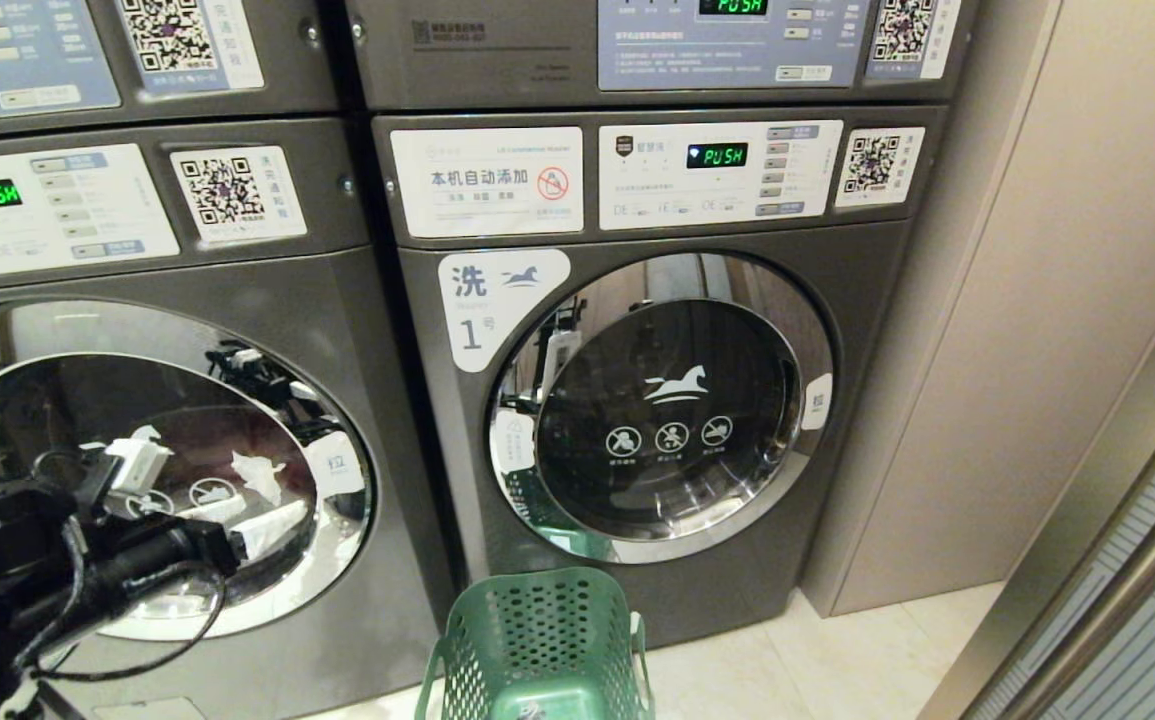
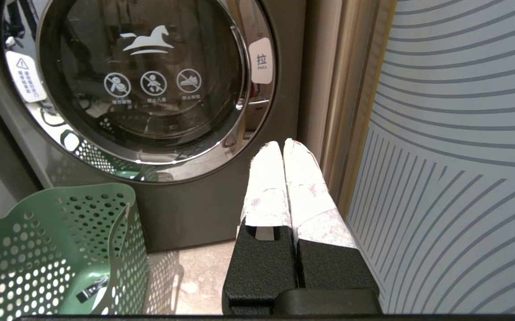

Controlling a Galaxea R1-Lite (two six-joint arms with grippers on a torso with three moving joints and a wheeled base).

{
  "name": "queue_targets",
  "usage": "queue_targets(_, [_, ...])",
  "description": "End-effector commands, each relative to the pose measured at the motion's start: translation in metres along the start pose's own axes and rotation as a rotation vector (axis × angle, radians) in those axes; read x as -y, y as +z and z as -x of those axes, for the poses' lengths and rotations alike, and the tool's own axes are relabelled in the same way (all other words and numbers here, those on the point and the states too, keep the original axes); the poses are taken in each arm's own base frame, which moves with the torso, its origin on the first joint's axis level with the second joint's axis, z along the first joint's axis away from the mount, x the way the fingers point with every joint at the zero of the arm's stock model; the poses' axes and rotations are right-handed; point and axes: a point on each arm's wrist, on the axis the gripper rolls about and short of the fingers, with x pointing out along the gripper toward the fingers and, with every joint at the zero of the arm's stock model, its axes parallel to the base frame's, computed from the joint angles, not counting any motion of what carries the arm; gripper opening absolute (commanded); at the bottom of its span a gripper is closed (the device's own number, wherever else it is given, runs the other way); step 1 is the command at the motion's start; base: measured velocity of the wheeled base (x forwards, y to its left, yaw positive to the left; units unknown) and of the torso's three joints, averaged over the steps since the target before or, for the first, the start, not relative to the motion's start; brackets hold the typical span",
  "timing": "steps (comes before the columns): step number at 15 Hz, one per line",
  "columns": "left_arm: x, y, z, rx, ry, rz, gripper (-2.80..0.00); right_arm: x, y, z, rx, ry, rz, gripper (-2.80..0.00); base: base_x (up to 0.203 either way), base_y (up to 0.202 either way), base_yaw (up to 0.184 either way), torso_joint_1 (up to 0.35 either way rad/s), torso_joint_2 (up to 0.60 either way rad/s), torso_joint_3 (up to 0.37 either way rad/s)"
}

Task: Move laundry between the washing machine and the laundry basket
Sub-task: Open the lid of the washing machine

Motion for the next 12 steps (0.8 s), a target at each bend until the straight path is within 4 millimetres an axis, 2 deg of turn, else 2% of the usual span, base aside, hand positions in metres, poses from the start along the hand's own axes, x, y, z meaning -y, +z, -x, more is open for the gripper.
queue_targets(1, [-0.017, -0.013, -0.006, -0.017, -0.047, 0.024, 0.0, 0.0, -0.009, -0.002, -0.035, 0.0, 0.0, -2.8, 0.0, 0.0, 0.0, 0.0, 0.0, 0.0])
queue_targets(4, [-0.033, -0.013, -0.025, 0.009, -0.06, -0.049, 0.0, 0.0, -0.01, -0.002, -0.034, 0.0, 0.0, -2.8, 0.0, 0.0, 0.0, 0.0, 0.0, 0.0])
queue_targets(8, [-0.042, -0.006, -0.056, 0.052, -0.095, -0.118, 0.0, 0.0, -0.009, -0.002, -0.035, 0.0, 0.0, -2.8, 0.0, 0.0, 0.0, 0.0, 0.0, 0.0])
queue_targets(12, [-0.049, -0.011, -0.08, 0.049, -0.066, -0.131, 0.0, 0.0, -0.009, -0.002, -0.035, 0.0, 0.0, -2.8, 0.0, 0.0, 0.0, 0.0, 0.0, 0.0])
